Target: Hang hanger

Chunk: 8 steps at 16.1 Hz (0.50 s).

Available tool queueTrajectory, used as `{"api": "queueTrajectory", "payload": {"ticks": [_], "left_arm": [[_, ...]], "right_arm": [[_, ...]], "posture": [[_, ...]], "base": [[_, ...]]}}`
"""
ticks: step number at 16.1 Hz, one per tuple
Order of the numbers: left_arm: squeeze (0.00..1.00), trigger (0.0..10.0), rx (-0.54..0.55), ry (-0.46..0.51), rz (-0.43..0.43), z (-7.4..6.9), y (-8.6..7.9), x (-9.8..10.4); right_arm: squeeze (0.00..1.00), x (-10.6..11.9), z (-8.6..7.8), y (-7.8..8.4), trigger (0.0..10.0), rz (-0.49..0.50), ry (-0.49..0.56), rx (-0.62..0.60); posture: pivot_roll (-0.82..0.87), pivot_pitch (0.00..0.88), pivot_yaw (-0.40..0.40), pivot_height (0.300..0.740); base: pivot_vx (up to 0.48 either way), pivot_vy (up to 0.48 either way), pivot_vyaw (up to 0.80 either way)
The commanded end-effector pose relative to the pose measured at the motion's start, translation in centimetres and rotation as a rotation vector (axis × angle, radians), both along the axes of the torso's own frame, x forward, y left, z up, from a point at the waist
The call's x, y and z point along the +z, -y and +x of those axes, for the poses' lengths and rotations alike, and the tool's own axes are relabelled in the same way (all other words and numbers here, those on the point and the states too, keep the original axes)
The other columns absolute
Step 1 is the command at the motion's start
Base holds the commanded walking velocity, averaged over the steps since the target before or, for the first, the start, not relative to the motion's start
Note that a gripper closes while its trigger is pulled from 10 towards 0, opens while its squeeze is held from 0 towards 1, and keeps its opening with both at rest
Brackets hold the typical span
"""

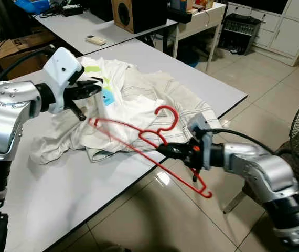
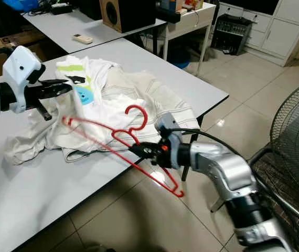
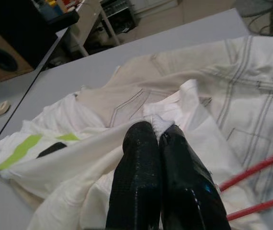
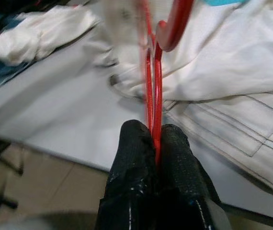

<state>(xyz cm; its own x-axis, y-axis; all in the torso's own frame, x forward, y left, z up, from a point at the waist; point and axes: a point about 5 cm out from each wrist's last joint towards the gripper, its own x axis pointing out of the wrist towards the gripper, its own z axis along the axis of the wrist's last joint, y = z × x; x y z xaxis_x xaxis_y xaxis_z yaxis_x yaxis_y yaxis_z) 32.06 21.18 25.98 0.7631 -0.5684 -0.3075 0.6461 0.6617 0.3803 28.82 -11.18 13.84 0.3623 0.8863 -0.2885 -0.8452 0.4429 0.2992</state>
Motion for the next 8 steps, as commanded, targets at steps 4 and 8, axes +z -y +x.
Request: {"api": "queueTrajectory", "payload": {"ticks": [4,8], "left_arm": [[0.0,0.0,-0.082,0.011,0.015,-0.7,1.2,1.6],[0.0,0.0,0.008,0.047,0.029,-0.5,0.4,2.1]], "right_arm": [[0.0,-0.3,2.4,0.8,10.0,0.084,-0.098,-0.246],[0.0,-0.9,2.8,1.4,10.0,0.105,-0.153,-0.326]], "posture": [[-0.07,0.0,0.06,0.74],[-0.06,0.0,0.062,0.74]], "base": [[0.0,0.0,0.0],[0.0,0.0,0.0]]}}
